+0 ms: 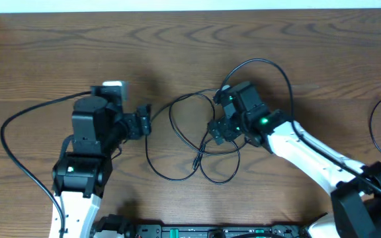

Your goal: Untangle cables

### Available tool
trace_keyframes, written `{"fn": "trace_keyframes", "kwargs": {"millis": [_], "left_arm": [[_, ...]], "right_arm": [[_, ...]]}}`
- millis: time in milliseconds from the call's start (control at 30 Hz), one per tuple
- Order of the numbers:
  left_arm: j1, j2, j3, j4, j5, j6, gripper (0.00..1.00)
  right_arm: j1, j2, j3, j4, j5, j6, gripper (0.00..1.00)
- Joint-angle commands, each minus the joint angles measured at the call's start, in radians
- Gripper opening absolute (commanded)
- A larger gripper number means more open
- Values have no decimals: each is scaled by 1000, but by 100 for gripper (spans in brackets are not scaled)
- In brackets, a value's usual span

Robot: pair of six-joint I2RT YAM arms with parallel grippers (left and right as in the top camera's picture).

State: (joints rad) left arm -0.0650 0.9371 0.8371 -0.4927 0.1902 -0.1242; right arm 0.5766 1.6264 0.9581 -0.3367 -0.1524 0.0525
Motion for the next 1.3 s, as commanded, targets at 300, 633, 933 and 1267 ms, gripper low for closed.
{"fn": "trace_keyframes", "kwargs": {"millis": [300, 633, 933, 1267], "left_arm": [[178, -4, -96, 87, 274, 37, 89], [195, 24, -147, 170, 528, 130, 89], [284, 108, -147, 187, 550, 130, 89], [441, 127, -147, 189, 731, 128, 89]], "right_arm": [[92, 65, -3, 40, -42, 52, 99], [149, 140, -3, 54, -68, 56, 99], [159, 149, -3, 57, -68, 56, 99], [160, 198, -3, 56, -68, 67, 99]]}}
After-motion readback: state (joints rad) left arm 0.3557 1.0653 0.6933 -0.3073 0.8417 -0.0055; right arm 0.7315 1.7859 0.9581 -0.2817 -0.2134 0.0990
